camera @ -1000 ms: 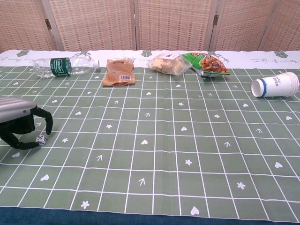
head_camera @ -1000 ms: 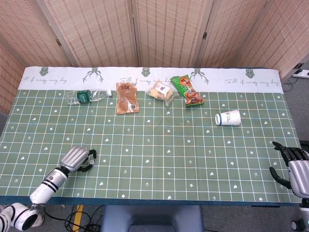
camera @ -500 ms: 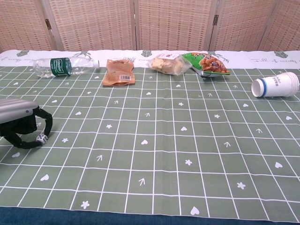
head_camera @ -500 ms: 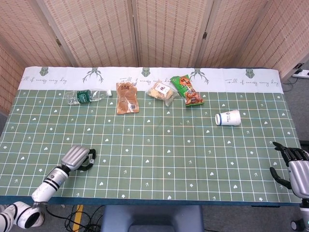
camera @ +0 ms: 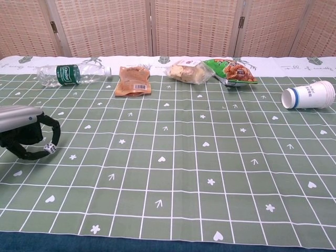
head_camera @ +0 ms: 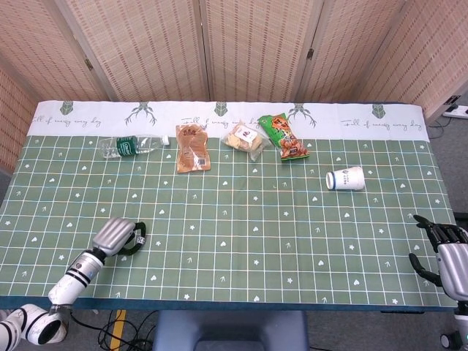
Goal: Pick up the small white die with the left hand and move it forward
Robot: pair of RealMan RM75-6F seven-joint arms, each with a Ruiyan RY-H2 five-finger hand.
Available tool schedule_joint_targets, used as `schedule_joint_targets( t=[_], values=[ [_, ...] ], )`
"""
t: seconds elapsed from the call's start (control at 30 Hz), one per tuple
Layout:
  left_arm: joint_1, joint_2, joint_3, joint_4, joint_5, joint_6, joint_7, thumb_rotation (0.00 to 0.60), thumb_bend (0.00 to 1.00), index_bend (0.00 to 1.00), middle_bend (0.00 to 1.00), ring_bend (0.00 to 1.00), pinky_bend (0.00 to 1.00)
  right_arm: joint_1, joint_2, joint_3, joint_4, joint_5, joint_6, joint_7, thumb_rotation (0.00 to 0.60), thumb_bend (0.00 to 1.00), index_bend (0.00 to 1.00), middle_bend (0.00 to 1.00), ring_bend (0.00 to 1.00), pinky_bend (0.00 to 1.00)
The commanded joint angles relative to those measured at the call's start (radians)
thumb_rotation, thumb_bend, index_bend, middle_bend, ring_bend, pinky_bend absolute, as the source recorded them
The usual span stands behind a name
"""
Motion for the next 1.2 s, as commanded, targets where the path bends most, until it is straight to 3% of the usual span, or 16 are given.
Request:
schedule_joint_targets(
  t=[0.03,0.2,0.3,0.4,0.47,0.5,0.53,0.6,0.9,1.03,1.2],
  values=[
    [-0.001,0.006,-0.011,-0.013,0.021,0.034,-0.022,0.600,0.47,0.59,1.00,0.89,0.96,0.000,-0.001,0.000,0.002,0.000,0.000,0.002,0.600,0.26,0.18,0.30,0.29,0.25],
    [-0.010,-0.002,-0.052,-0.015,0.051,0.113,-0.085,0.600,0.47,0.59,1.00,0.89,0.96,-0.002,-0.003,0.000,0.011,0.002,0.002,0.012,0.600,0.26,0.18,0.30,0.29,0.25],
    [-0.012,-0.018,-0.110,-0.025,0.061,0.206,-0.163,0.600,0.47,0.56,1.00,0.89,0.96,-0.003,-0.003,0.000,0.014,0.002,0.003,0.015,0.600,0.26,0.18,0.30,0.29,0.25],
    [-0.016,-0.038,-0.170,-0.055,0.042,0.272,-0.231,0.600,0.47,0.27,0.99,0.89,0.96,-0.004,-0.004,0.001,0.015,0.001,0.004,0.017,0.600,0.26,0.18,0.30,0.29,0.25],
    [-0.025,-0.018,-0.183,-0.097,0.020,0.251,-0.217,0.600,0.29,0.02,0.90,0.86,0.95,-0.004,-0.005,0.001,0.016,0.002,0.005,0.018,0.600,0.26,0.18,0.30,0.29,0.25],
    [-0.028,-0.007,-0.193,-0.122,0.006,0.245,-0.196,0.600,0.21,0.00,0.86,0.85,0.95,-0.004,-0.006,0.001,0.017,0.003,0.004,0.019,0.600,0.26,0.18,0.30,0.29,0.25],
    [-0.029,-0.003,-0.198,-0.136,-0.003,0.244,-0.178,0.600,0.12,0.00,0.84,0.84,0.95,-0.004,-0.007,0.001,0.019,0.003,0.004,0.019,0.600,0.26,0.18,0.30,0.29,0.25],
    [-0.029,0.003,-0.202,-0.156,-0.016,0.242,-0.151,0.600,0.05,0.00,0.81,0.84,0.94,-0.006,-0.008,0.000,0.022,0.005,0.004,0.022,0.600,0.26,0.18,0.30,0.30,0.25],
    [-0.013,0.043,-0.167,-0.171,-0.068,0.183,-0.125,0.600,0.04,0.00,0.79,0.81,0.94,-0.008,-0.007,0.002,0.034,0.010,0.004,0.034,0.600,0.26,0.18,0.30,0.30,0.25],
    [0.011,0.095,-0.143,-0.198,-0.113,0.153,-0.069,0.600,0.04,0.00,0.69,0.70,0.88,-0.006,-0.005,0.002,0.032,0.010,0.001,0.033,0.600,0.26,0.18,0.30,0.30,0.25],
    [0.062,0.136,-0.123,-0.218,-0.150,0.187,-0.017,0.600,0.04,0.00,0.58,0.53,0.72,-0.002,-0.003,0.003,0.026,0.010,-0.006,0.025,0.600,0.26,0.18,0.30,0.30,0.25]
  ],
)
